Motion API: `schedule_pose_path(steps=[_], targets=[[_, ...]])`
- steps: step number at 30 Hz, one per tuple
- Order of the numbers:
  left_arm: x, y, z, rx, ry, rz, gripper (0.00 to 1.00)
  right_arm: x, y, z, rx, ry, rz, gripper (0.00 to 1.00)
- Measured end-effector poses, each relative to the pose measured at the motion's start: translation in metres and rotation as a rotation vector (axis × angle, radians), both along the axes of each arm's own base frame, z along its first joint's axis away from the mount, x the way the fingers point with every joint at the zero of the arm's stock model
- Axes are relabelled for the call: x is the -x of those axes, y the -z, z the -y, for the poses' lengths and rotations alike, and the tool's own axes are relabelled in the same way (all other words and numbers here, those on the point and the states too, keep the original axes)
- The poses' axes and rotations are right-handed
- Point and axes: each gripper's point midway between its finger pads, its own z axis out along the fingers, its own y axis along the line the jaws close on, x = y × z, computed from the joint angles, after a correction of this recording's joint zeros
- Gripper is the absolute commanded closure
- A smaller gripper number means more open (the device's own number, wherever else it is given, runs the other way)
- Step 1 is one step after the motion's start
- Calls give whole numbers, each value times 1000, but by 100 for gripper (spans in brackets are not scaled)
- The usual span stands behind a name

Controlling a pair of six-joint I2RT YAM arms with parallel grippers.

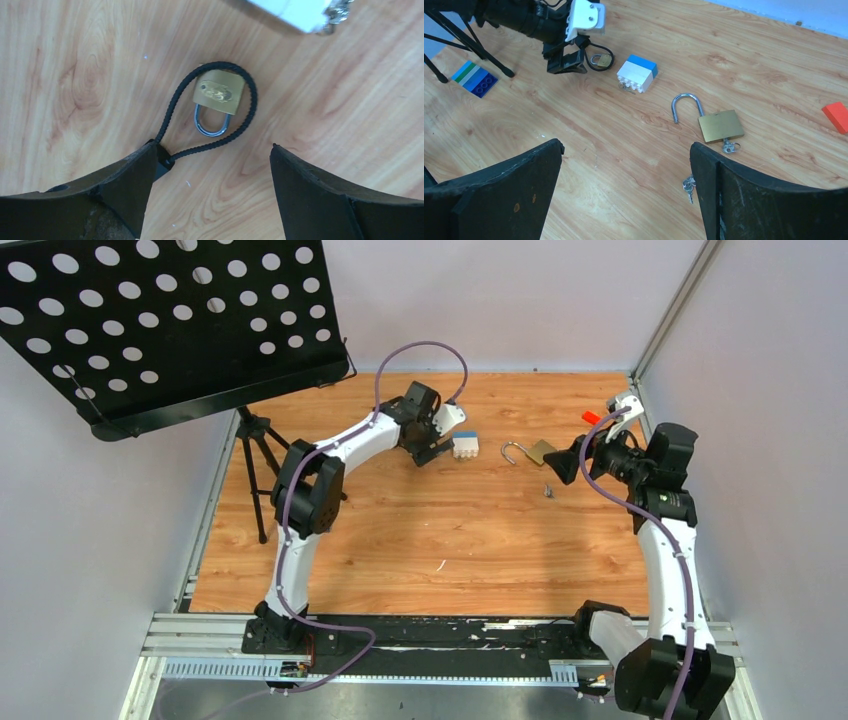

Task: Unlock with the key

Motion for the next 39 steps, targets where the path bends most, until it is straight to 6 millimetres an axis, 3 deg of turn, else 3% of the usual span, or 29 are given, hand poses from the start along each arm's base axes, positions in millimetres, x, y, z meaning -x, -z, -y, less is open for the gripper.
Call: schedule_pose_path(steps=[10,18,25,33,39], targets=[[-13,30,-29,17,-73,-158,19,0,5,-4,-6,-32,-14,0],[-11,37,-21,57,-48,-214,20,0,8,-5,-6,-38,-20,0],[-11,40,-13,78,-28,-247,29,0,10,-5,-7,-39,-27,0],[-1,43,-13,114,-6,-273,40,-1,12,-4,-6,-39,-28,0],[26,43,-21,125,10,-310,46,-2,15,-4,-10,-40,-42,0]])
